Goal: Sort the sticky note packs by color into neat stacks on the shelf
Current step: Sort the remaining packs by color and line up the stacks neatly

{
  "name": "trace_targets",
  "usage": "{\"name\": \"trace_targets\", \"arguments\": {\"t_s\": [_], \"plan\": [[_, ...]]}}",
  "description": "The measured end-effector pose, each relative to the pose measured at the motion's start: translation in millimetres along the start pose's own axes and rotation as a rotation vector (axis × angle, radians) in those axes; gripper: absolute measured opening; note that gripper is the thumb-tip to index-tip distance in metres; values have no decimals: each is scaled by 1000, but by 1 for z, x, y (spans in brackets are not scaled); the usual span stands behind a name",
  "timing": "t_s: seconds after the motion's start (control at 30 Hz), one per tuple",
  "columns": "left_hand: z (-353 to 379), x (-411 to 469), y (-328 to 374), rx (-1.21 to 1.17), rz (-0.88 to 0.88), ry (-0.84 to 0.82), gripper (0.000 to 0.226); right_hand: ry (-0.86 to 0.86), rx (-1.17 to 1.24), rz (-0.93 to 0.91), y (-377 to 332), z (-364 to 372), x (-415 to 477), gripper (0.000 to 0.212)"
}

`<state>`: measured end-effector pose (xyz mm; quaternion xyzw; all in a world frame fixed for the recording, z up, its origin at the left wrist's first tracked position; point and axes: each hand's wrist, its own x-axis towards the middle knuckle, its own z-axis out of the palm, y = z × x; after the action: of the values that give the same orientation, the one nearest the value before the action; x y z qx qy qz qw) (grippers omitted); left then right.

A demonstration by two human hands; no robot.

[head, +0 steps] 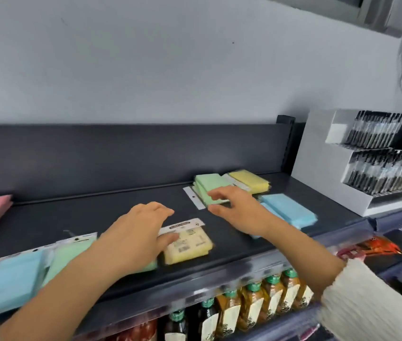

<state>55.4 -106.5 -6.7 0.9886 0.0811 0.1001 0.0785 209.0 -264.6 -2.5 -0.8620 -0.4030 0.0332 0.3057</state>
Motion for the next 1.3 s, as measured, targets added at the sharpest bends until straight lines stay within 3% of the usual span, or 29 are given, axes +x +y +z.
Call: {"name": "trace_targets", "arguments": {"t_s": [0.17,0.33,0.43,0.63,0.87,1.1,1.3], "plan": [[29,66,82,-131,-32,-44,57,62,69,141,96,-65,17,44],[42,119,133,-210,-91,-74,53,96,373,342,156,-108,49,56],[46,150,149,-225,-142,-40,51,65,477,433,177,-115,64,53],[62,209,149,-114,-172,-27,46,4,648,542,199,-110,89,18],[83,264,140,160,-189,-148,40,-70,558,533,219,-97,124,52],[94,283,129,271,-162,-180,43,-171,680,616,219,-95,149,29],[98,281,125,221,-171,-140,36,-204,816,706,210,-87,163,27]]}}
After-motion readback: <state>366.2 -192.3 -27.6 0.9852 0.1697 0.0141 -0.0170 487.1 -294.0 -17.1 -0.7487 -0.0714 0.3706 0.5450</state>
